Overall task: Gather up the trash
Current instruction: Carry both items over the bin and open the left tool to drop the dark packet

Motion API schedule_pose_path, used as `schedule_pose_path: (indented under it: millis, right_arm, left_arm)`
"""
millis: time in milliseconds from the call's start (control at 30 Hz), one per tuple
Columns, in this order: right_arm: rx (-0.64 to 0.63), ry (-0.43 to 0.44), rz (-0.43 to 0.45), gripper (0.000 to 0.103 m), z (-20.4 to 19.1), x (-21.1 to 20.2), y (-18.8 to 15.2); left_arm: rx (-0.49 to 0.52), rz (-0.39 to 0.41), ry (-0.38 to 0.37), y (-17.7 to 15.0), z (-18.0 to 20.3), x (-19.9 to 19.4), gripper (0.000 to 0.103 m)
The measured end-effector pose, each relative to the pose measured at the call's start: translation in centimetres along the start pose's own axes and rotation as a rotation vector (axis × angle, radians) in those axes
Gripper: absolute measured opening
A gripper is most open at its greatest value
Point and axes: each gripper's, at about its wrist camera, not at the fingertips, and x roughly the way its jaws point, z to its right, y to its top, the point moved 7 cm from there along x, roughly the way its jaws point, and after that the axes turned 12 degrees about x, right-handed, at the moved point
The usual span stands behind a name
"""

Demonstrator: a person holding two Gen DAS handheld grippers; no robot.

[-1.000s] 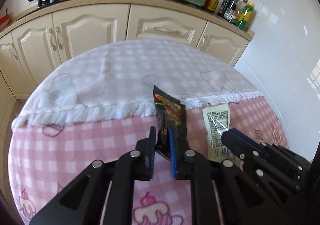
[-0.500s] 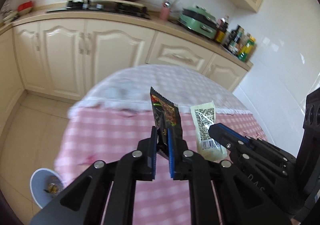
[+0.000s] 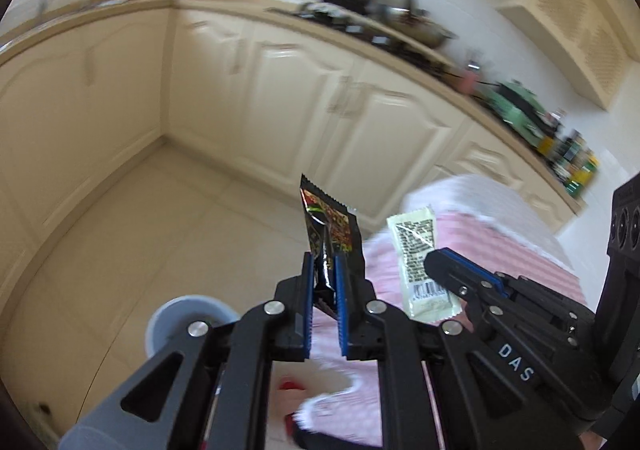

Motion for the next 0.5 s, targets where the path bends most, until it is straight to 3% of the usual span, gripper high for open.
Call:
schedule_pose_path:
  millis: [267,500]
  right_arm:
    - [-0.048,0.077,-0.211,0.006,-7.0,10.5,-6.6]
    - [-0.044,0.066,-0.391,0.006,-7.8,18.6,-12.8]
  left_arm:
    - [-0.159,-0.139,0.09,-7.1,-11.4,3.8,0.009]
    - [-0.206,-0.265,0.103,-11.9,-14.3,9.1,0.009]
